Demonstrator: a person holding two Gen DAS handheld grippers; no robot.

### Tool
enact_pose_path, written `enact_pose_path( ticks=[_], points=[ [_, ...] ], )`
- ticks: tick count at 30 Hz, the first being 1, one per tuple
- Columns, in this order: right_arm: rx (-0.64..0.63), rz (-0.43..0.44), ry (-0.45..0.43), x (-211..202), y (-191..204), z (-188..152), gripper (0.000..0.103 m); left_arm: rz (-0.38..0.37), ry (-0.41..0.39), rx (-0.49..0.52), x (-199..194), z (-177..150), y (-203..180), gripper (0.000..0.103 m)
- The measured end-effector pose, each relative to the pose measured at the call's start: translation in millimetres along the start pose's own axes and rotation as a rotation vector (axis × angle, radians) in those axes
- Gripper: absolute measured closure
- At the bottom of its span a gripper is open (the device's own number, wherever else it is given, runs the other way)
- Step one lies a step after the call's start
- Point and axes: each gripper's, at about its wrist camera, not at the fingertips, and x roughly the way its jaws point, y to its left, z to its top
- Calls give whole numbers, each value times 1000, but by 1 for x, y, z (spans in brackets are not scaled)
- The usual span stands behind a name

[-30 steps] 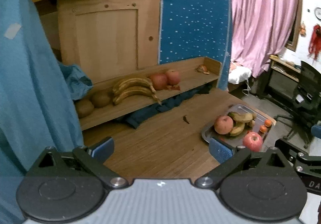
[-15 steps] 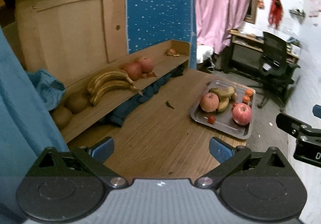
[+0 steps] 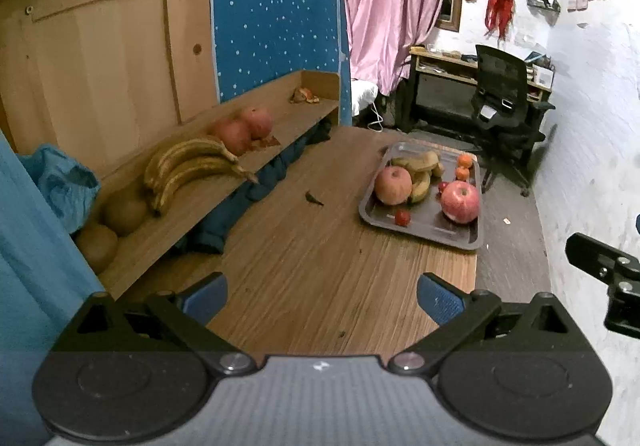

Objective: Organize fruits

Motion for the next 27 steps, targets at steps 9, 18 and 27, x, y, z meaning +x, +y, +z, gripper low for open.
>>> enact_pose_path(
  ticks=[9, 18, 27],
  points=[
    [11, -50, 22, -12, 2, -7, 1, -26, 19, 11, -2, -9, 7, 0],
    [25, -70, 45, -17, 5, -12, 1, -44, 31, 40, -6, -12, 4, 0],
    [22, -75, 62, -12, 9, -12, 1, -45, 35, 42, -6, -13, 5, 0]
  ],
)
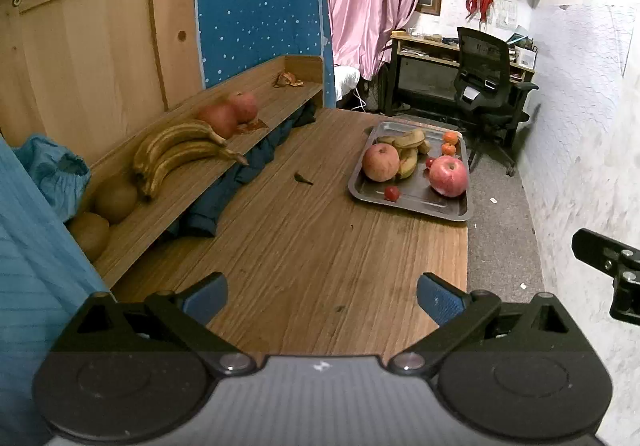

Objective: Organize fruits

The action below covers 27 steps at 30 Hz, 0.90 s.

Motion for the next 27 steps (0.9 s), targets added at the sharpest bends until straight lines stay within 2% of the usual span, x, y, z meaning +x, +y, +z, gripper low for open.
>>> enact_pose_path(
  ticks=[27],
  points=[
    [21, -2, -1, 3, -3, -2, 1, 13, 1, 2, 4, 0, 7, 0]
  ],
)
